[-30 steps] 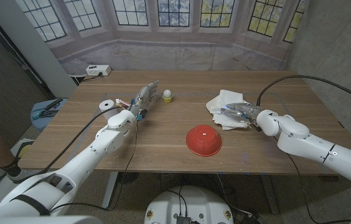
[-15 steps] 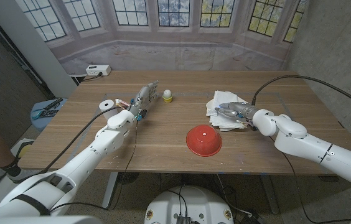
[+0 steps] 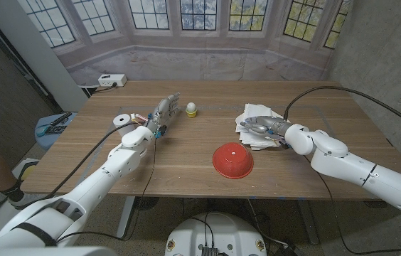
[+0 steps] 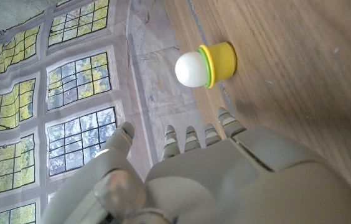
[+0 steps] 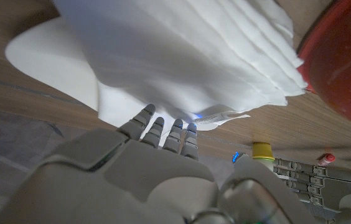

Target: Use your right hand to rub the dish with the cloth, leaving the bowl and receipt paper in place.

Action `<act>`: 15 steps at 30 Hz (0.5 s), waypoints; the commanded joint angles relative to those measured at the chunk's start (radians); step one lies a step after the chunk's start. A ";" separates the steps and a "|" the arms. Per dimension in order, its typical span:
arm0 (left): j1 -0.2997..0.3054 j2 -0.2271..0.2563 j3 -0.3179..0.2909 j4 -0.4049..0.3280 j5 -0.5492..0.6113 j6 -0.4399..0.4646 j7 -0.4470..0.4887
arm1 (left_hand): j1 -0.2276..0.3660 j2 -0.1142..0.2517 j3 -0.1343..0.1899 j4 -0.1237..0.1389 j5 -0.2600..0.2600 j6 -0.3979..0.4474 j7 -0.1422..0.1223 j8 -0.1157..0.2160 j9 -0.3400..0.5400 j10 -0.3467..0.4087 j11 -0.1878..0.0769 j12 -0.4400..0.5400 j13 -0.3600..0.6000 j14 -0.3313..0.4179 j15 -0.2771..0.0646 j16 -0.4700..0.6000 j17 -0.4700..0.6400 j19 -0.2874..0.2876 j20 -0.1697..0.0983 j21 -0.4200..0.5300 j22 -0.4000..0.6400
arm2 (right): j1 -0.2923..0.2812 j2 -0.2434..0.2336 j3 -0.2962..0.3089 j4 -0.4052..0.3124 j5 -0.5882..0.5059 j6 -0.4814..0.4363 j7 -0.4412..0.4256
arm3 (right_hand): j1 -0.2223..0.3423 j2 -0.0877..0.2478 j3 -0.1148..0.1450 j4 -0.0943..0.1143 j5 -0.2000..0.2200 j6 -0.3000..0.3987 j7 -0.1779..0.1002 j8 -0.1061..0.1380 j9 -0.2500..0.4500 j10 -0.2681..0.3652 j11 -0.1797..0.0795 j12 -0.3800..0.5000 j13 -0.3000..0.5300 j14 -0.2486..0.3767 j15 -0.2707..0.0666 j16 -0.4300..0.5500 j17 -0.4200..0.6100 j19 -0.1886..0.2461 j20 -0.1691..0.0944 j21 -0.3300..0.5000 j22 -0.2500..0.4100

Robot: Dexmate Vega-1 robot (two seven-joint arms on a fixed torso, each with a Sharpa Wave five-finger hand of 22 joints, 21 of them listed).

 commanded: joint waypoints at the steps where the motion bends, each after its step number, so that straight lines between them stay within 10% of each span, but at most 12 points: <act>1: 0.007 0.003 -0.005 -0.001 -0.005 -0.002 0.004 | 0.003 0.004 0.004 0.000 0.002 0.000 -0.001 0.002 0.005 0.004 0.003 0.004 0.004 0.003 0.001 0.006 0.001 -0.010 0.005 0.003 0.003 | 0.011 0.035 -0.012 0.025 0.019 0.029 -0.008 | -0.004 0.051 0.009 -0.002 0.006 0.001 -0.004 0.003 0.002 0.005 -0.002 0.008 0.002 0.006 -0.017 0.004 0.003 0.011 -0.037 0.005 0.000; 15: 0.002 0.000 -0.001 0.003 -0.003 0.000 0.002 | 0.002 0.004 0.005 0.001 0.002 0.000 -0.001 0.002 0.005 0.004 0.002 0.004 0.005 0.005 0.002 0.006 0.001 -0.011 0.006 0.002 0.003 | 0.003 0.027 -0.003 0.023 0.036 0.022 -0.018 | -0.004 0.051 0.011 -0.002 0.007 0.000 -0.003 0.003 0.002 0.005 0.000 0.007 0.002 0.009 -0.020 0.004 0.003 0.013 -0.038 0.004 0.000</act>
